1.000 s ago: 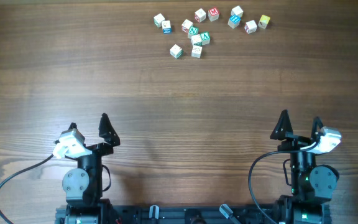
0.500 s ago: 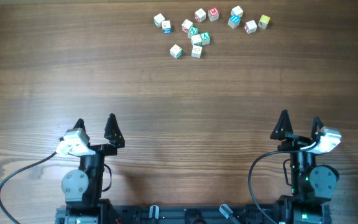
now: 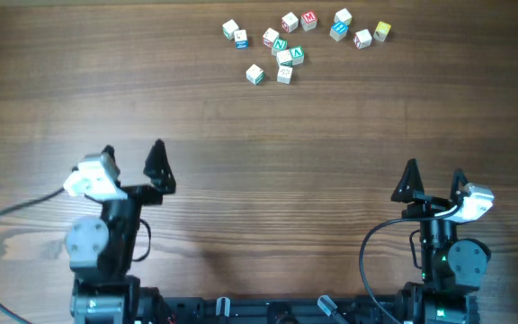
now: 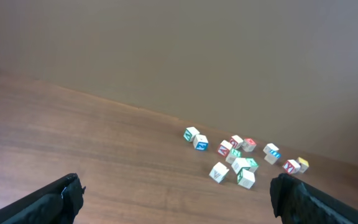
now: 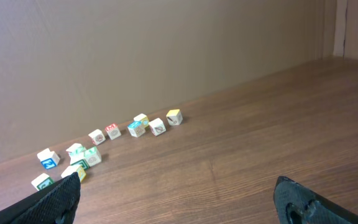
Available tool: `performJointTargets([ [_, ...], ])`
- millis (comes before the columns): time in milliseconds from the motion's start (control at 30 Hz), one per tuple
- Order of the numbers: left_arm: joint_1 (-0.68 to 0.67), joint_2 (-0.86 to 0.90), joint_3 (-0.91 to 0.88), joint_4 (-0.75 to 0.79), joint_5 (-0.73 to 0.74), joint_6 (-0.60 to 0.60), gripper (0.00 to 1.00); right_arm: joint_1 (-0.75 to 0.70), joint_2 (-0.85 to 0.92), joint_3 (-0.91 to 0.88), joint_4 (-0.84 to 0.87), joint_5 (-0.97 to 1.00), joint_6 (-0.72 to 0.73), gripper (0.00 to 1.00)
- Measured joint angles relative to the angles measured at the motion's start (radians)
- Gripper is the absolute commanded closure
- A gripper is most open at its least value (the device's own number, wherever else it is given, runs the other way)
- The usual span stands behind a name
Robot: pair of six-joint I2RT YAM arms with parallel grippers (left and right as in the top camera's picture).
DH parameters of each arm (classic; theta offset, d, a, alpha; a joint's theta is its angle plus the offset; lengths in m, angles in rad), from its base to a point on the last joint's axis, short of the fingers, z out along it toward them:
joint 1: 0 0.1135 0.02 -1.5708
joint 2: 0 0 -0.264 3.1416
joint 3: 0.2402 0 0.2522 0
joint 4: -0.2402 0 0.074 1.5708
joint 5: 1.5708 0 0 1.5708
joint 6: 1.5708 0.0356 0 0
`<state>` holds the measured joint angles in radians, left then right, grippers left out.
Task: Form a tower
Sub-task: 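Raise the left arm and reach toward the block cluster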
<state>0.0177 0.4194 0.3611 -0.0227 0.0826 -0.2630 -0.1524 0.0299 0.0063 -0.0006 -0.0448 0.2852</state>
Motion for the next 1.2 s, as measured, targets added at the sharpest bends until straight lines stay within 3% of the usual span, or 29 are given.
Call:
performJointTargets([
  [300,0.000,0.378,0.325,-0.069,0.113,0.007,0.00,0.000,0.001,0.000,0.000,0.000,0.000,0.00],
  [633,-0.031,0.656,0.521,-0.109,0.282,0.008,0.00,0.000,0.001,0.000,0.000,0.000,0.000,0.00],
  [967,-0.164,0.882,0.701,-0.154,0.262,0.008,0.00,0.000,0.002,0.000,0.000,0.000,0.000,0.00],
  [1200,-0.211,1.015,1.009,-0.423,0.162,0.014,0.00,0.000,0.003,0.000,0.000,0.000,0.000,0.00],
])
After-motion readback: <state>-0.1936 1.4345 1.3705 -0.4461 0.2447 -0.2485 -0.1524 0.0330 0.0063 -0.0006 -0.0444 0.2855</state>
